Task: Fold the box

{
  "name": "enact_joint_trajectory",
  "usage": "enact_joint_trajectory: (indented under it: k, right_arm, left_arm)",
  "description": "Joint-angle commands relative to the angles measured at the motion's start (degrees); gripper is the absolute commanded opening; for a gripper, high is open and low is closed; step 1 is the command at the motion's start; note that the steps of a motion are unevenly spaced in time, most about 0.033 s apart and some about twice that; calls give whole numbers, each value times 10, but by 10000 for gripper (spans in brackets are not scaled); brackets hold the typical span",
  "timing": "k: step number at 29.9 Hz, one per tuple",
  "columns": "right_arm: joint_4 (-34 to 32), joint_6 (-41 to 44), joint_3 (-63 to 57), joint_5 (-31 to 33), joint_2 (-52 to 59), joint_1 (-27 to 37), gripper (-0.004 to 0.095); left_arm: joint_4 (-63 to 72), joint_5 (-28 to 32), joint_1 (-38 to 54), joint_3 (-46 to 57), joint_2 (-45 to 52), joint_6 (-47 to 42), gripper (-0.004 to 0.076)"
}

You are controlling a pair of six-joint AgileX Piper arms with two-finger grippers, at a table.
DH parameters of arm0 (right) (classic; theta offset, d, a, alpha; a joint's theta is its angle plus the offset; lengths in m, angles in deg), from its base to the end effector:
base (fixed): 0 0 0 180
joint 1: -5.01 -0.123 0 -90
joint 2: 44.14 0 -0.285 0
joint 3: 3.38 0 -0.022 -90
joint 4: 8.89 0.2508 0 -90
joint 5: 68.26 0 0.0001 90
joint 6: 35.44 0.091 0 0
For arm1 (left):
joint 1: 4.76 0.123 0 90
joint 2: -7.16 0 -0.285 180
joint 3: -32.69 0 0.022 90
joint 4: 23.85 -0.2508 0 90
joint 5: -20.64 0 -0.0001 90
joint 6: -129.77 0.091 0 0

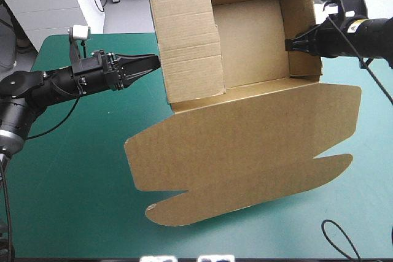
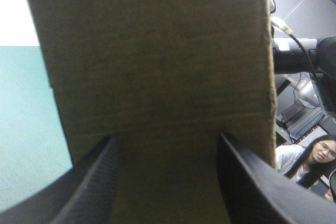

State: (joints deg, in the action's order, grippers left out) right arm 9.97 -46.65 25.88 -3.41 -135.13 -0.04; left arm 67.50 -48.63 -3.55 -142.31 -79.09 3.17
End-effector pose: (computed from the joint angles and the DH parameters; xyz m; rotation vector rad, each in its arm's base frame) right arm 0.2829 0.0517 0.4957 -0.3188 2.1539 0.3452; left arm 0.2665 -0.0795 0.4252 0.4508 1.6949 -1.4235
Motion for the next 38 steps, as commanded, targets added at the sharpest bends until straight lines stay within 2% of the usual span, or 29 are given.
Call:
enact_joint_trajectory:
  k: [1,9,13,17,21,25,29,33,38]
  right_arm:
    - [-22,34,12,-61,22,-31,-17]
    - [-60,63,12,-71,22,-42,-17]
    - [-57,67,12,-77,22,-42,-17]
    - [-55,73,12,-88,22,-51,-17]
    - [-85,92,12,-105,20,-72,-15]
    - [-113,112,12,-111,12,-98,-15]
    - [-131,135,12,-123,4,-115,-15]
    - [-123,138,12,-135,-1,-121,-15]
    - [-119,141,12,-138,-2,-121,-15]
  left_arm:
    - [61,-49,-10,-14,16,11,453]
    - [71,-49,-10,-27,16,14,477]
    - [61,-46,-10,-47,16,14,477]
    - [-25,-3,-15,-80,16,-23,476]
    - [-97,57,-50,-119,16,-49,477]
    - [-222,134,-100,-182,16,-121,476]
    - [-427,190,-159,-239,15,-248,476]
    - [-594,212,-212,-274,9,-355,476]
    - [-748,210,-252,-295,-12,-464,476]
